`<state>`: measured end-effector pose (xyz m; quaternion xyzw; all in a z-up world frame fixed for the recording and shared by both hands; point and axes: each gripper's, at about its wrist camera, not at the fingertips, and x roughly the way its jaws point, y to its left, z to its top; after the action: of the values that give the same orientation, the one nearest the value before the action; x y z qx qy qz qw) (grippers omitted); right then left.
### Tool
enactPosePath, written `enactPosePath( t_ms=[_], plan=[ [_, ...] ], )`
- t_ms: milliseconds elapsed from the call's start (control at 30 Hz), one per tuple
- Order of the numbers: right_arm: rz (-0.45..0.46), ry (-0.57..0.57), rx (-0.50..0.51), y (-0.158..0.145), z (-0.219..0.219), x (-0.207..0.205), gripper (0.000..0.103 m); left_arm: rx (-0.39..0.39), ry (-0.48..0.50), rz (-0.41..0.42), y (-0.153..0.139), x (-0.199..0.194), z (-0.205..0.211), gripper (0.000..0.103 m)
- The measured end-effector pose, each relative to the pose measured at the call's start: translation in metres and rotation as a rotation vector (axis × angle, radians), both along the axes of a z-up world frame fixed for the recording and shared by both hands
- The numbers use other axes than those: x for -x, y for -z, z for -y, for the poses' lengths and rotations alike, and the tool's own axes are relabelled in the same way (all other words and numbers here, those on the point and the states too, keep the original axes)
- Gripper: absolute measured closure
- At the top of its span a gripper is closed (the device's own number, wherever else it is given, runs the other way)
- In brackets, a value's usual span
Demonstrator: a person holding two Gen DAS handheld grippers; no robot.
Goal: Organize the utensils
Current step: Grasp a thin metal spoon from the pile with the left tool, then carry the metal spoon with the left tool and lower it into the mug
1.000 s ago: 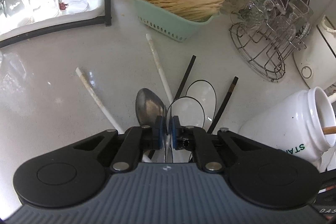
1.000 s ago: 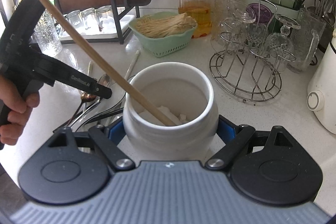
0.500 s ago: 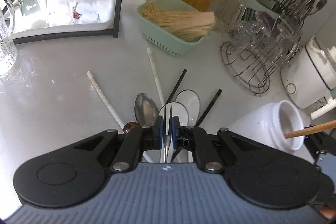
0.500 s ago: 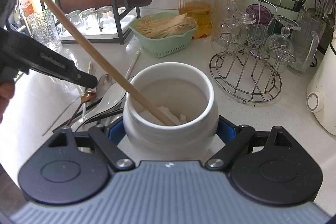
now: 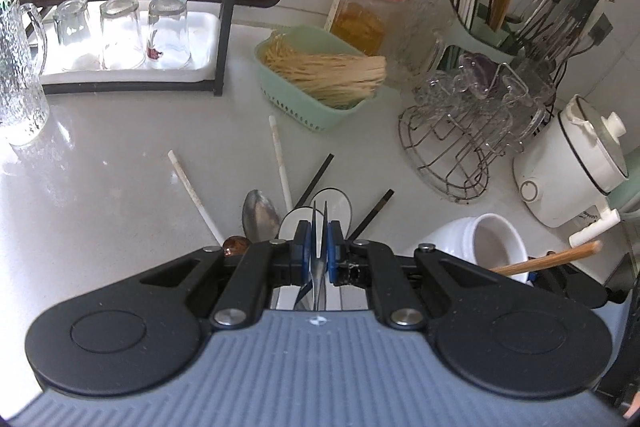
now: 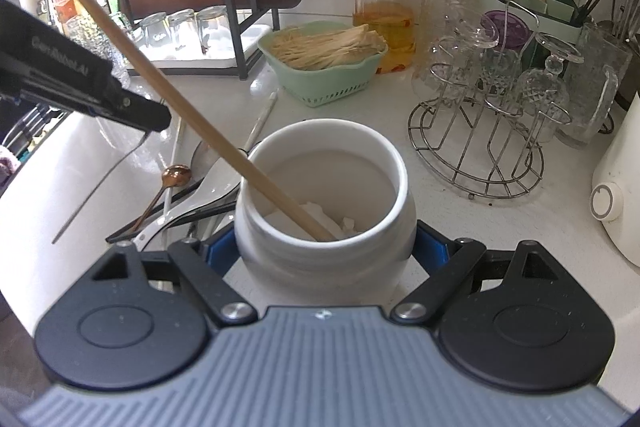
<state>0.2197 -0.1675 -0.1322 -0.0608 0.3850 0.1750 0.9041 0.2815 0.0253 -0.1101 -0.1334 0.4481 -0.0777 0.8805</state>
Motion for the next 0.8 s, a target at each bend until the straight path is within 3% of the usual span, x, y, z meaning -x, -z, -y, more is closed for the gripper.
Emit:
enactPosePath(
  t_ms=[400,800],
  plan=[
    [0.0,-0.03,0.0,0.0,-0.001,0.004,0.012,-0.013,0.017,0.038,-0.015,-0.007,0.005,0.093],
    [0.0,-0.032,0.0,0.0,-0.002,0.005,0.012,0.016,0.099,0.093,-0.034,-0.026,0.026,0.093]
  ],
)
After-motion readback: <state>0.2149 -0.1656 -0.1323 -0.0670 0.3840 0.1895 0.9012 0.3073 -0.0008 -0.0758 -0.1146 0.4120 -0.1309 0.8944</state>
